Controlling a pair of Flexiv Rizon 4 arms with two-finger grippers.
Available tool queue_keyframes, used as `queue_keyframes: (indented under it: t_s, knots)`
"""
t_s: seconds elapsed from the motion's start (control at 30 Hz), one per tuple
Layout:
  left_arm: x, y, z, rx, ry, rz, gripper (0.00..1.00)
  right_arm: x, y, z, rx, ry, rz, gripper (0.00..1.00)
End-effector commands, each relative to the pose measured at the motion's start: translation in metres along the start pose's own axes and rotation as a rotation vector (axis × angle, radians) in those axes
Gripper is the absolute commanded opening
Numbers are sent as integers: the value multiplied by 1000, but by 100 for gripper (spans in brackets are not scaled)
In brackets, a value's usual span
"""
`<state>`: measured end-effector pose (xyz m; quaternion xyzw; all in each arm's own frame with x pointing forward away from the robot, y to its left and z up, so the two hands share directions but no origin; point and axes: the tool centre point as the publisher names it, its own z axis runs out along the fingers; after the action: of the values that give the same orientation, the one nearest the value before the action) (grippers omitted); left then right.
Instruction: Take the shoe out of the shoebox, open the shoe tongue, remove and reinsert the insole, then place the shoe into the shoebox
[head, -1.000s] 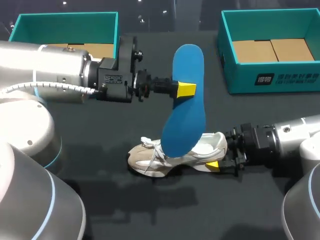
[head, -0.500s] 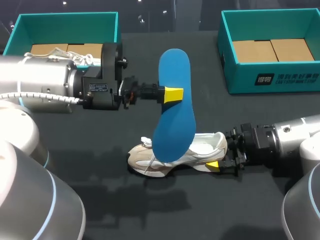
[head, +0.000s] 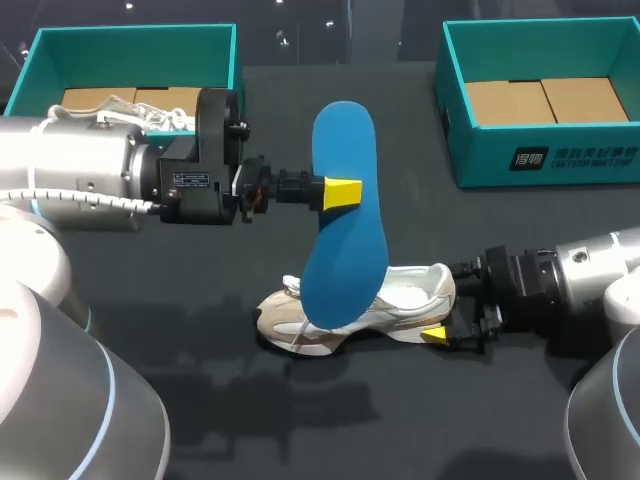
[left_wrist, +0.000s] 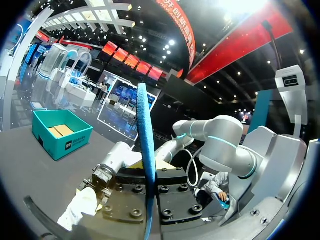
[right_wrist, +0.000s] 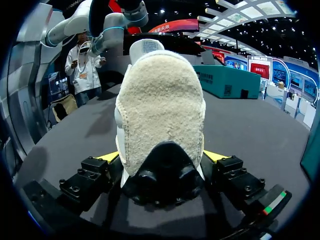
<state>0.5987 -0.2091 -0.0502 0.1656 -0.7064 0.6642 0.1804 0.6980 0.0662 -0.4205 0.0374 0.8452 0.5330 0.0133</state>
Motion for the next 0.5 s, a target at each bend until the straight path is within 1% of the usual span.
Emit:
queue_keyframes:
  t_s: [0.03, 0.13, 0.2, 0.23, 0.33, 0.37, 0.4, 0.43, 0.5]
  knots:
    - [0, 1, 1, 2, -1, 0, 0, 7, 3, -26, 119, -3, 0, 100]
    - [0, 1, 1, 2, -1, 0, 0, 5, 2, -37, 193, -3, -1, 100]
    - [0, 1, 1, 2, -1, 0, 0, 5, 0, -45, 264, 1, 5, 100]
    - [0, 1, 1, 2, -1, 0, 0, 5, 0, -48, 285, 6, 1, 100]
    - [0, 1, 1, 2, -1, 0, 0, 8, 2, -57, 383, -14, 12, 100]
    - [0, 1, 1, 2, -1, 0, 0, 10, 3, -60, 431, -30, 29, 100]
    - [0, 1, 1, 2, -1, 0, 0, 11, 4, -63, 502, -61, 65, 100]
    - [0, 1, 1, 2, -1, 0, 0, 13, 7, -68, 535, -73, 87, 100]
    - [0, 1, 1, 2, -1, 0, 0, 13, 7, -68, 535, -73, 87, 100]
